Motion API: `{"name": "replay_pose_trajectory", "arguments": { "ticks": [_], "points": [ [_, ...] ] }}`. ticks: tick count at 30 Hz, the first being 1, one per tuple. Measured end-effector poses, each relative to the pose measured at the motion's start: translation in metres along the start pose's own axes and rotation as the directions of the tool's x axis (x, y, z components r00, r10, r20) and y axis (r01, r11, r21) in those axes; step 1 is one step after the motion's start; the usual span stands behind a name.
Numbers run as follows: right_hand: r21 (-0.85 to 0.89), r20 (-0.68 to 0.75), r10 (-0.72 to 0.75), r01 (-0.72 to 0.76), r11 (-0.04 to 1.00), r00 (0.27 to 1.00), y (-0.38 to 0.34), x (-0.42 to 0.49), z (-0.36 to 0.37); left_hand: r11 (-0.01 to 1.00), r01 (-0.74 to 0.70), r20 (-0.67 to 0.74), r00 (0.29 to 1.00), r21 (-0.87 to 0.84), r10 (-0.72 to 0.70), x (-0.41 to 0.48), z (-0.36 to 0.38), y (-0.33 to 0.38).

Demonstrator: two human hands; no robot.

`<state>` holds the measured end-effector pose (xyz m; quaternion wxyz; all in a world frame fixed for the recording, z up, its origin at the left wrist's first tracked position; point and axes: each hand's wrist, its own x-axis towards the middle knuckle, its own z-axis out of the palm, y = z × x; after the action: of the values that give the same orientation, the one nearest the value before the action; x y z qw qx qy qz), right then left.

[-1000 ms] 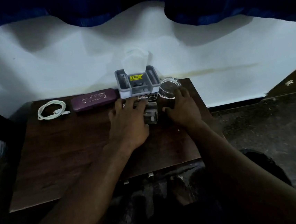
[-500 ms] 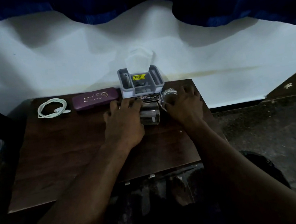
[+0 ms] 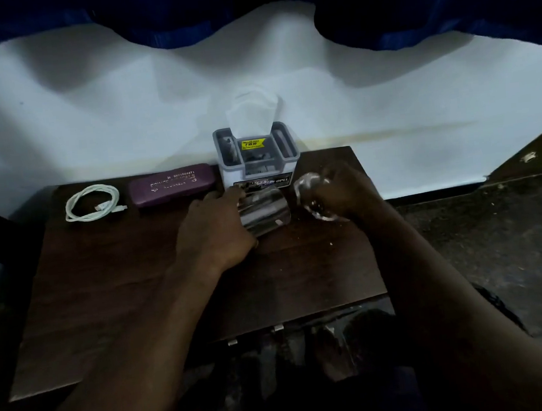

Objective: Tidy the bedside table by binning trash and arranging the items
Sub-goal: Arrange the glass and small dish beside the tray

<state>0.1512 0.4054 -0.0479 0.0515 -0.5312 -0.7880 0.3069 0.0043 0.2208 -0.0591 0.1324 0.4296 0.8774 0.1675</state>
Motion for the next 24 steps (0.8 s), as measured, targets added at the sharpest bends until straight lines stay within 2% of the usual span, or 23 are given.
{"name": "replay_pose_trajectory", "arguments": {
  "ticks": [2,3,4,5,6,7,8,12,16,18,21,24],
  "points": [
    [0.254,0.045,0.054,-0.063,0.965,0.998,0.002,0.005,-0.010,0.999,-0.013,-0.002,1.000,-0.041,0.013,0.000,-0.001,0.001],
    [0.441,0.122,0.104,-0.148,0.885,0.987,0.002,0.006,-0.013,0.998,-0.020,-0.013,1.000,-0.059,0.020,0.000,-0.001,0.001],
    [0.650,0.242,0.146,-0.272,0.710,0.959,0.001,0.005,-0.015,0.997,-0.026,-0.031,0.999,-0.078,0.024,-0.001,-0.002,0.002],
    [0.783,0.347,0.147,-0.373,0.498,0.926,0.001,0.003,-0.017,0.994,-0.029,-0.049,0.999,-0.105,0.024,-0.001,-0.002,0.003],
    [0.844,0.410,0.116,-0.425,0.329,0.905,0.002,0.003,-0.019,0.990,-0.029,-0.066,0.998,-0.139,0.020,0.000,-0.003,0.005],
    [0.862,0.440,0.097,-0.450,0.232,0.893,0.003,0.004,-0.018,0.983,-0.029,-0.083,0.996,-0.180,0.014,0.000,-0.004,0.007],
    [0.869,0.450,0.101,-0.461,0.180,0.887,0.004,0.006,-0.016,0.975,-0.033,-0.104,0.995,-0.219,0.011,0.000,-0.005,0.008],
    [0.889,0.423,0.235,-0.451,0.077,0.875,0.005,0.013,-0.003,0.954,-0.059,-0.188,0.982,-0.294,0.002,0.000,-0.007,0.011],
    [0.916,0.354,0.301,-0.394,0.080,0.885,0.002,0.013,0.005,0.949,-0.059,-0.190,0.982,-0.311,-0.002,-0.001,-0.007,0.010],
    [0.923,0.265,0.356,-0.343,0.177,0.896,-0.002,0.012,0.007,0.946,-0.063,-0.192,0.981,-0.317,0.002,-0.001,-0.007,0.010],
    [0.872,0.062,0.450,-0.267,0.409,0.891,-0.006,0.011,0.009,0.944,-0.063,-0.209,0.978,-0.324,-0.006,-0.001,-0.006,0.011],
    [0.872,0.009,0.454,-0.229,0.432,0.891,-0.005,0.010,0.007,0.937,-0.072,-0.230,0.973,-0.341,-0.009,-0.002,-0.006,0.012]
  ]
}}
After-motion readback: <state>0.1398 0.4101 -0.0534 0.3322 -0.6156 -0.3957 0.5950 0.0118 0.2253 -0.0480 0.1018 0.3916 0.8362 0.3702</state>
